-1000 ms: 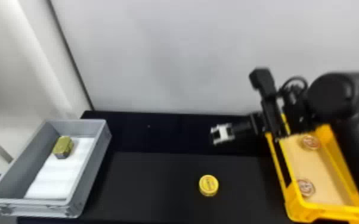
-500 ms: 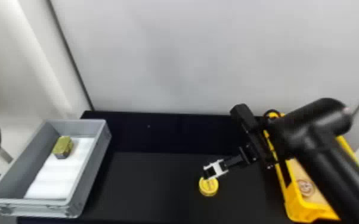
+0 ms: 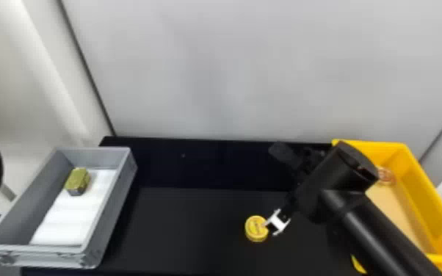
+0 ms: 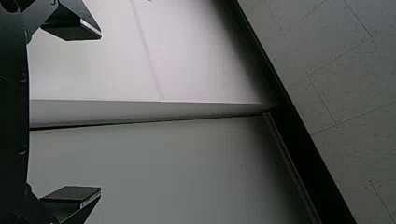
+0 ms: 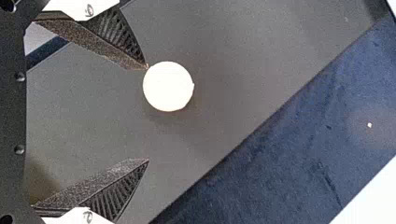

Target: Pick up the round yellow can and place it in the yellow rectangular box

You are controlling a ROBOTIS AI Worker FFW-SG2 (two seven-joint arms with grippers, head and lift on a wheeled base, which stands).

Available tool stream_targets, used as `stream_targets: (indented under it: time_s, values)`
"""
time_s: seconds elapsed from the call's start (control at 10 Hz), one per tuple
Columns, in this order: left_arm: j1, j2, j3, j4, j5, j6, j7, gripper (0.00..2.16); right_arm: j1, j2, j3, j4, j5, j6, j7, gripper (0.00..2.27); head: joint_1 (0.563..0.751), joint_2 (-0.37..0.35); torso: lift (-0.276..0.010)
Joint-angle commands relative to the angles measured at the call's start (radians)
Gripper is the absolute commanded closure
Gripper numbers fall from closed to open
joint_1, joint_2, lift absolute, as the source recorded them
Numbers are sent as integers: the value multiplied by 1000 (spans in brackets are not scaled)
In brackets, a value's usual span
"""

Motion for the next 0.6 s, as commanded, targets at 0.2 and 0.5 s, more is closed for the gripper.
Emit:
stream_targets:
  time_s: [0.2, 0.5]
  values:
    - [-8, -3, -9, 3, 0, 2, -1, 107, 30, 32, -45, 90, -99, -102, -67, 53, 694, 55, -3]
    - [-13, -4, -15, 6, -2, 3, -3, 105, 30, 55, -71, 161, -135, -183, -133, 53, 694, 55, -3]
